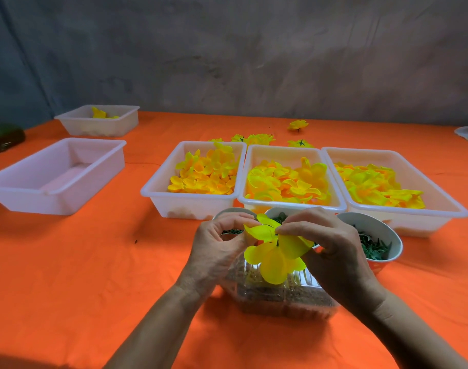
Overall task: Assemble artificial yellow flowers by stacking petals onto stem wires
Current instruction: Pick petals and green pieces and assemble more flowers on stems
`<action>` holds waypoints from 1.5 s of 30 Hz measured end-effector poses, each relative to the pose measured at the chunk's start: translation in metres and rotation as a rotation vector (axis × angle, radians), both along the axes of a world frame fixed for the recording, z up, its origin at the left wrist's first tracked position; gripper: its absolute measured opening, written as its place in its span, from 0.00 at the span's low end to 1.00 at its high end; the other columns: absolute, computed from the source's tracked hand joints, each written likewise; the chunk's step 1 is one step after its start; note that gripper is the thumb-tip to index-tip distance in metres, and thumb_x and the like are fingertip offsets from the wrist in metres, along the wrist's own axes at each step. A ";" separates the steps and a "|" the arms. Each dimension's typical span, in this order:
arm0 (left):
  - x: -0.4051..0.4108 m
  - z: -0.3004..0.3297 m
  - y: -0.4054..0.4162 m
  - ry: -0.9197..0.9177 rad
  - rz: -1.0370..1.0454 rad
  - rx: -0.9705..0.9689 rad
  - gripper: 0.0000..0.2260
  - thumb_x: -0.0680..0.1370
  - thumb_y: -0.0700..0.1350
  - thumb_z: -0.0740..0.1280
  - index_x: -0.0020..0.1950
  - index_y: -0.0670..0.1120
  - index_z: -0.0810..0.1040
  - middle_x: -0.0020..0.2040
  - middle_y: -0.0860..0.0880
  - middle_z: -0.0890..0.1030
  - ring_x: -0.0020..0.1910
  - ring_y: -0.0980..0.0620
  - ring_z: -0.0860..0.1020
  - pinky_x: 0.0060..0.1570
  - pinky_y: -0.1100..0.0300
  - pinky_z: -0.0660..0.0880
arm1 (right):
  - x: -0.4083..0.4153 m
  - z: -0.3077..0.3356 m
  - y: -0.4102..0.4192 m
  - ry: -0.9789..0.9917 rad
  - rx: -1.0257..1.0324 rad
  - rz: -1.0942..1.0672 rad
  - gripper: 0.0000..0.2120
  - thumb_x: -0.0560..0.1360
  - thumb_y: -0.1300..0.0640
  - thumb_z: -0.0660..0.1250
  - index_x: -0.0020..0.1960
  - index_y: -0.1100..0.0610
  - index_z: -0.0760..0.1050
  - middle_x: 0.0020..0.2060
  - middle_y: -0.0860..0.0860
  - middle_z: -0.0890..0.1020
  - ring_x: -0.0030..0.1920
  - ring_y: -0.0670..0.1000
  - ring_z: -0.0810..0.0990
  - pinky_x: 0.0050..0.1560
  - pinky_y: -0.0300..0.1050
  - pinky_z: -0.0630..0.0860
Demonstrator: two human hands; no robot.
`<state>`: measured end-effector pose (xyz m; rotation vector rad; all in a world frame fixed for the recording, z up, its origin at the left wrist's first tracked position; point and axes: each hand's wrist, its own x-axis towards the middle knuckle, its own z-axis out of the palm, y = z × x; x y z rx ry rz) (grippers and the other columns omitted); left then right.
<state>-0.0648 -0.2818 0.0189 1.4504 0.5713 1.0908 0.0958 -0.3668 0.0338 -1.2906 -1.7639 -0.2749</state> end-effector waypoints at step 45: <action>-0.008 -0.001 -0.010 0.204 0.232 0.524 0.11 0.65 0.31 0.76 0.38 0.45 0.81 0.47 0.46 0.81 0.49 0.54 0.78 0.46 0.73 0.71 | 0.011 -0.012 -0.006 0.035 -0.052 -0.057 0.06 0.67 0.62 0.71 0.44 0.61 0.82 0.42 0.52 0.84 0.44 0.51 0.82 0.45 0.44 0.76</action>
